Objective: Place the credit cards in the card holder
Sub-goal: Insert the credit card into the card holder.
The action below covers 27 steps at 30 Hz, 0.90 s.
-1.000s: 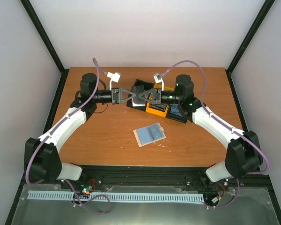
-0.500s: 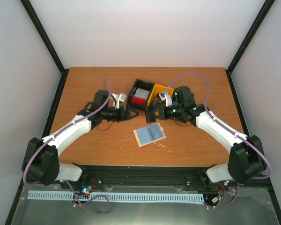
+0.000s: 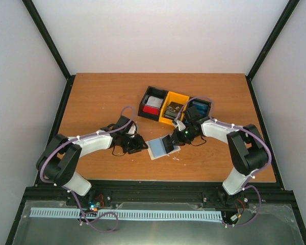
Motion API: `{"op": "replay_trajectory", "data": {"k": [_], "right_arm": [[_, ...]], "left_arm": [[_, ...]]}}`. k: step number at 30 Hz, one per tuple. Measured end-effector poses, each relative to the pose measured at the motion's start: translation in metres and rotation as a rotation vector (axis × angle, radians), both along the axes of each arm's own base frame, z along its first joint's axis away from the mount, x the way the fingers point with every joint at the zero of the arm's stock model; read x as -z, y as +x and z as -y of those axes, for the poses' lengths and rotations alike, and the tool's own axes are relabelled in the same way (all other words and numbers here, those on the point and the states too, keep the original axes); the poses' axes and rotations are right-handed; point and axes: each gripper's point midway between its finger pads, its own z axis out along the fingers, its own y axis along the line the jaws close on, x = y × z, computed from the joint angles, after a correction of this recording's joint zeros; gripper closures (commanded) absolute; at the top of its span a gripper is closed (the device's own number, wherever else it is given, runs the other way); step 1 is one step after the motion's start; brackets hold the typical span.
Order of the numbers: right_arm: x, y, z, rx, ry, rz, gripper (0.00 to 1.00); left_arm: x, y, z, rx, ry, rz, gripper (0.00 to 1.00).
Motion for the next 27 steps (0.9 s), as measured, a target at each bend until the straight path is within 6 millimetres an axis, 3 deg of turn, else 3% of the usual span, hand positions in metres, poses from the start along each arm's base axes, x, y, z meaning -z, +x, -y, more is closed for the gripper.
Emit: {"op": "replay_trajectory", "data": {"k": [5, 16, 27], "right_arm": [[0.021, 0.006, 0.005, -0.011, -0.025, -0.027, 0.97], [0.014, 0.017, -0.004, -0.049, 0.038, 0.039, 0.97], [0.027, 0.013, -0.009, -0.065, 0.080, 0.015, 0.97]], "left_arm": [[0.020, 0.005, -0.002, -0.038, 0.055, -0.054, 0.57], [0.025, 0.016, 0.005, -0.077, 0.069, -0.075, 0.72], [0.026, 0.018, 0.007, -0.085, 0.077, -0.077, 0.74]]}}
